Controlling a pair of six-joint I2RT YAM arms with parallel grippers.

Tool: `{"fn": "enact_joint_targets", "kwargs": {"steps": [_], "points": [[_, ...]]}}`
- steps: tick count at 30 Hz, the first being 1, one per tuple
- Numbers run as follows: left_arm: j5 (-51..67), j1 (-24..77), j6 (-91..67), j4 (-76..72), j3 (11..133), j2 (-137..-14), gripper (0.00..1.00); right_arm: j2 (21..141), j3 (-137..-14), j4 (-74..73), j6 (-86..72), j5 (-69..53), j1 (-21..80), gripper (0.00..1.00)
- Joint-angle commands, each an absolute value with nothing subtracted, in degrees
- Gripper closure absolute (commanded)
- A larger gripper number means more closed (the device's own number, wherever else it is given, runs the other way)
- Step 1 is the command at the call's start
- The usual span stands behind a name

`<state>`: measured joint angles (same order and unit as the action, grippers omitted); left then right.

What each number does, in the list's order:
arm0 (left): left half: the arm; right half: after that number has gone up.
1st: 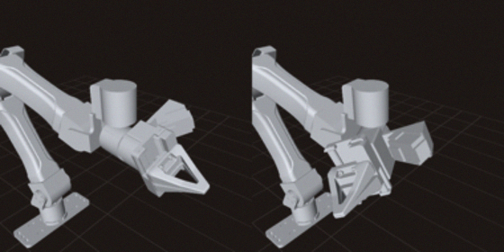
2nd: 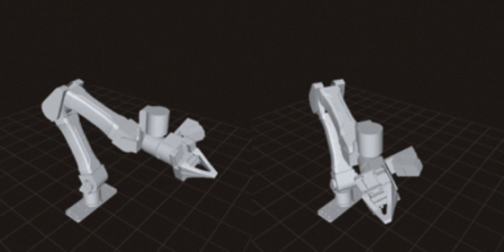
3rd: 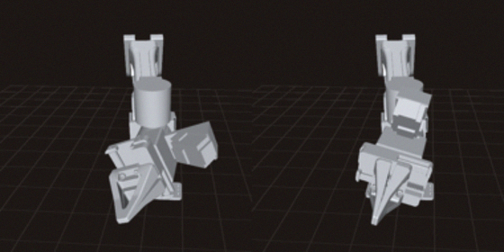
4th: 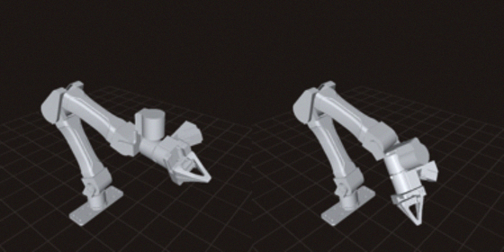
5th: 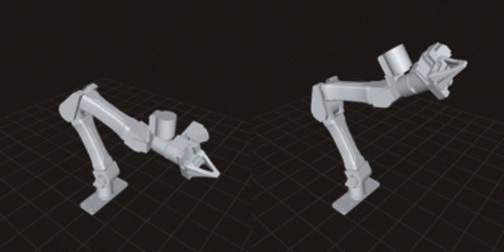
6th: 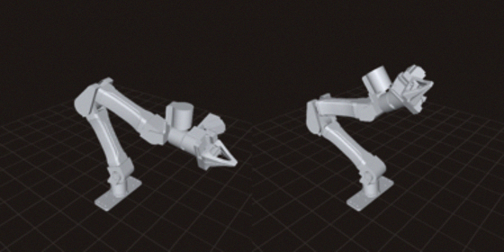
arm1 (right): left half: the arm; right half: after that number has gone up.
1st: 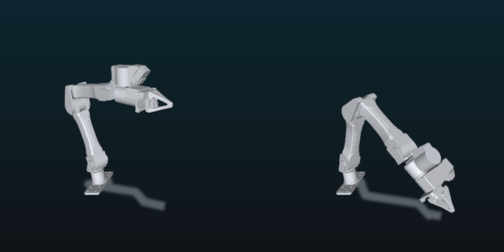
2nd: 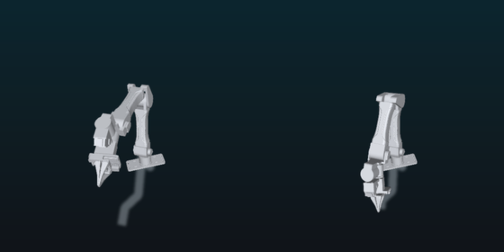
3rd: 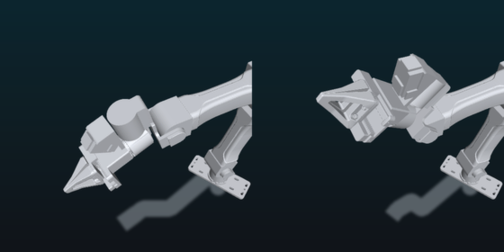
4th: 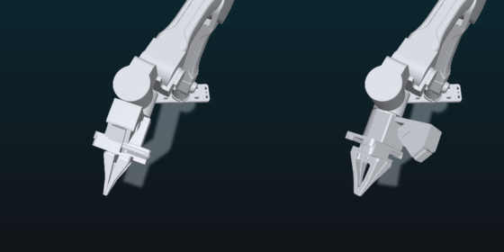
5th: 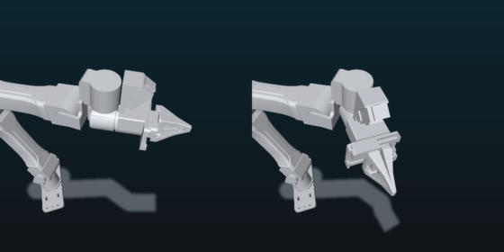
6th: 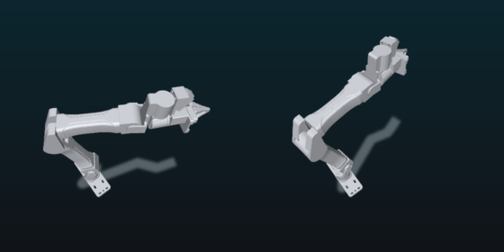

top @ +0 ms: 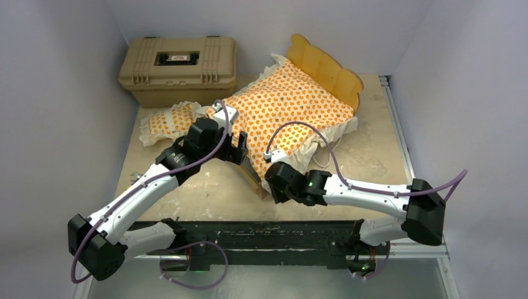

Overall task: Set up the pet bed
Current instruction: Cross the ropes on the bed frame.

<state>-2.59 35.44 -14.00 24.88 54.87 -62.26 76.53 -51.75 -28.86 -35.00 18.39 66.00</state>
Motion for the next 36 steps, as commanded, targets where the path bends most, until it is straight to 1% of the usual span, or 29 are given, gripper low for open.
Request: {"fn": "enact_joint_targets", "kwargs": {"steps": [1,7,11,17,22,26,30,33,36], "points": [[-0.86,35.99,-11.49,22.83,55.35,-61.61,0.05,75.52,-56.4,-29.53,-35.2,22.42,66.1,1.0],[1.18,36.84,-11.38,20.83,53.36,-60.88,0.05,76.11,-61.28,-29.48,-31.12,27.1,63.32,1.0],[2.47,38.13,-11.77,20.34,52.42,-60.84,0.05,75.63,-60.9,-26.33,-29.76,23.91,59.42,1.0],[2.47,43.42,-10.55,17.58,49.72,-60.45,0.05,75.02,-60.4,-19.49,-28.11,15.75,50.81,1.0],[2.23,46.09,-11.52,15.41,49.0,-62.29,0.06,77.97,-61.45,-16.52,-26.98,14.97,48.02,1.0],[0.38,46.67,-15.48,14.69,48.91,-64.1,0.09,80.62,-61.43,-15.61,-26.63,14.63,46.84,1.0],[-1.55,47.53,-24.08,15.95,50.48,-66.13,0.13,80.86,-60.35,-13.68,-26.67,14.91,45.6,1.0],[-1.22,49.69,-31.59,16.38,51.49,-68.06,0.19,81.14,-60.59,-12.53,-26.23,14.55,44.51,1.0],[-2.15,53.54,-35.84,15.21,51.68,-70.23,0.2,81.67,-61.07,-11.94,-25.77,14.22,43.84,1.0]]}}
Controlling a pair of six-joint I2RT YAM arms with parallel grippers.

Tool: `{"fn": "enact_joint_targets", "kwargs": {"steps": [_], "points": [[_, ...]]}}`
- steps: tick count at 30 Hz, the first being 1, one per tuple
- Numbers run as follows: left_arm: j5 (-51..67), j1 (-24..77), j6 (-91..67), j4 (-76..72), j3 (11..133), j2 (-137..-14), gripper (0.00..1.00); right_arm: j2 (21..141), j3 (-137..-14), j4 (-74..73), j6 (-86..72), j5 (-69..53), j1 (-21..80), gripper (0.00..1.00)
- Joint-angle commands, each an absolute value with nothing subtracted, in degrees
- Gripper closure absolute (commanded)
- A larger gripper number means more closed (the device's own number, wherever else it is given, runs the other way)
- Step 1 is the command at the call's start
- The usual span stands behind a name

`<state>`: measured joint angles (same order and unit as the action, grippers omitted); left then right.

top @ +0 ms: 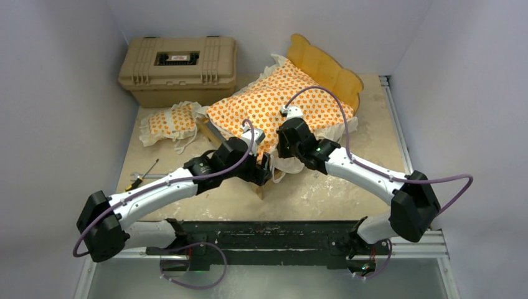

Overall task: Set up the pet bed
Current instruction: Cross the ropes on the bed frame.

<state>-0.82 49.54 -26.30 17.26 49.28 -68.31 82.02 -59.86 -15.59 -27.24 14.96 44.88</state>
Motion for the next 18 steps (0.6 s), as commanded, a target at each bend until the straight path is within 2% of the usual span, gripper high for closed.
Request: {"fn": "enact_joint_targets", "kwargs": {"steps": [1,6,14,16,18], "points": [[-2.99,54.8,-36.38,14.58,51.61,-71.04,0.21,81.85,-61.15,-11.77,-25.63,14.13,43.73,1.0],[-6.97,57.1,-36.83,13.85,52.03,-75.09,0.25,81.96,-60.54,-11.16,-25.73,13.69,43.49,1.0],[-11.4,57.04,-36.66,8.42,52.78,-79.77,0.39,81.07,-58.84,-10.19,-26.14,13.68,43.33,1.0],[-10.74,57.09,-36.66,7.19,53.23,-80.94,0.52,81.04,-58.55,-9.99,-26.27,13.49,43.26,1.0],[-10.34,57.09,-36.32,8.29,54.6,-81.49,0.74,81.12,-58.45,-9.96,-26.28,13.41,43.24,1.0]]}}
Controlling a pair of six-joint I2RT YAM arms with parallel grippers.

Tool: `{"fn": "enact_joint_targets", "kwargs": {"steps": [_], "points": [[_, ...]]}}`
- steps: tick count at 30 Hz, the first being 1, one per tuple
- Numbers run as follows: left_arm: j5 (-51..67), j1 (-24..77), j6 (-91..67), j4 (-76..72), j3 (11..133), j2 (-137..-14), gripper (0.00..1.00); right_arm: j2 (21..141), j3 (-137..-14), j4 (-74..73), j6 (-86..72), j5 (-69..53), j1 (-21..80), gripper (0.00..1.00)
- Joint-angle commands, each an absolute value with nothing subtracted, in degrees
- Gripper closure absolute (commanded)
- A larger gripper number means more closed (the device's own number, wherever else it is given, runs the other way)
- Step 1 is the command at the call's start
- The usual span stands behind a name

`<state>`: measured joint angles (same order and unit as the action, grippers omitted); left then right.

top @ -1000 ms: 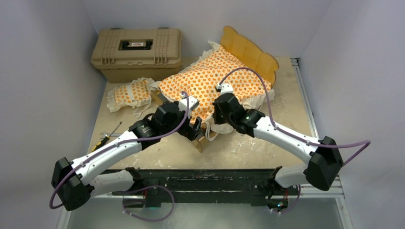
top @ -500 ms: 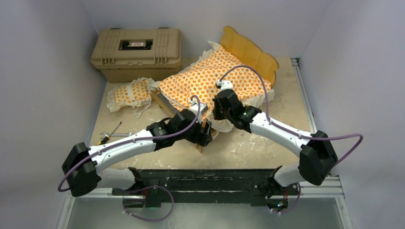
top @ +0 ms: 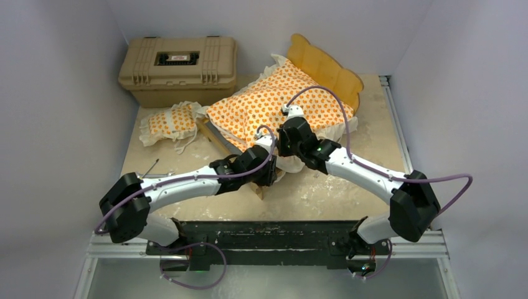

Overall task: Set up the pet bed
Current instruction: Cross the ropes on the bed frame.

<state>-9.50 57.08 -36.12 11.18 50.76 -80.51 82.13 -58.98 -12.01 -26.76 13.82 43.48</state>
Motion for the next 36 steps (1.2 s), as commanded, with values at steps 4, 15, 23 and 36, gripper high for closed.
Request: {"fn": "enact_joint_targets", "kwargs": {"steps": [4,15,23,36], "points": [[-10.19,57.09,-34.2,15.76,60.62,-79.55,1.0,80.88,-58.13,-10.22,-25.96,14.77,43.16,1.0],[-9.08,57.04,-23.84,52.71,88.55,-82.08,1.0,80.54,-57.13,-10.07,-24.97,16.02,42.8,1.0],[-17.05,56.95,-21.92,59.78,93.11,-80.19,0.78,80.28,-56.88,-9.55,-24.43,16.1,42.8,1.0],[-16.88,56.38,-24.87,47.53,78.2,-75.23,0.4,81.3,-58.88,-10.8,-24.11,16.37,42.71,0.92]]}}
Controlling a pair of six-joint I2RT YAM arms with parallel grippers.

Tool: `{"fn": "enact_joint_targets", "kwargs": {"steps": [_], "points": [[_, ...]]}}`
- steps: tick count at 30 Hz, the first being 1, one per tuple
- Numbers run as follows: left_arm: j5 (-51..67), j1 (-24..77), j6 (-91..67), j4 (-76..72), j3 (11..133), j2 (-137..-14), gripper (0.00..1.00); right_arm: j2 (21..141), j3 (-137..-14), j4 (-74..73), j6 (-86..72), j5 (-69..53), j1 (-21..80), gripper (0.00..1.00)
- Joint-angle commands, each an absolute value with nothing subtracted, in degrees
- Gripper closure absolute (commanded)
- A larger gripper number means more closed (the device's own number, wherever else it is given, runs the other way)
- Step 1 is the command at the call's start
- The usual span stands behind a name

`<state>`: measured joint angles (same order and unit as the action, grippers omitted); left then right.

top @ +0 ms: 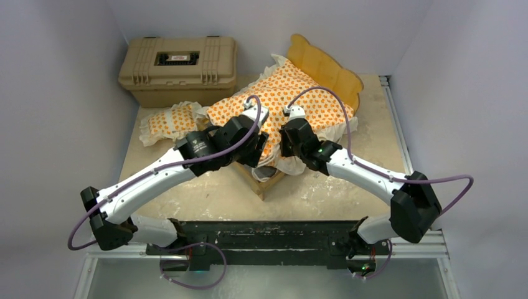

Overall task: Set up the pet bed
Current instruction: Cross the ropes on the bed frame.

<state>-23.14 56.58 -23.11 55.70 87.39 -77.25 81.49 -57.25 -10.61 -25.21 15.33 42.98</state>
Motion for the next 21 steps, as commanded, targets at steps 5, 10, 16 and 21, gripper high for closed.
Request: {"fn": "enact_joint_targets", "kwargs": {"steps": [5,10,16,21], "points": [[-14.73,55.38,-23.28,38.29,68.03,-70.94,0.26,80.27,-58.43,-10.93,-23.56,16.87,42.38,0.9],[-9.39,53.52,-20.26,28.79,60.63,-69.6,0.2,79.84,-57.96,-10.63,-23.54,16.13,42.27,0.88],[-8.94,50.67,-20.91,21.38,55.16,-71.91,0.29,78.69,-57.6,-10.46,-23.82,15.82,42.28,0.86],[-6.06,50.1,-20.61,21.55,56.28,-73.92,0.74,78.1,-57.76,-10.72,-23.64,15.96,42.14,0.77]]}}
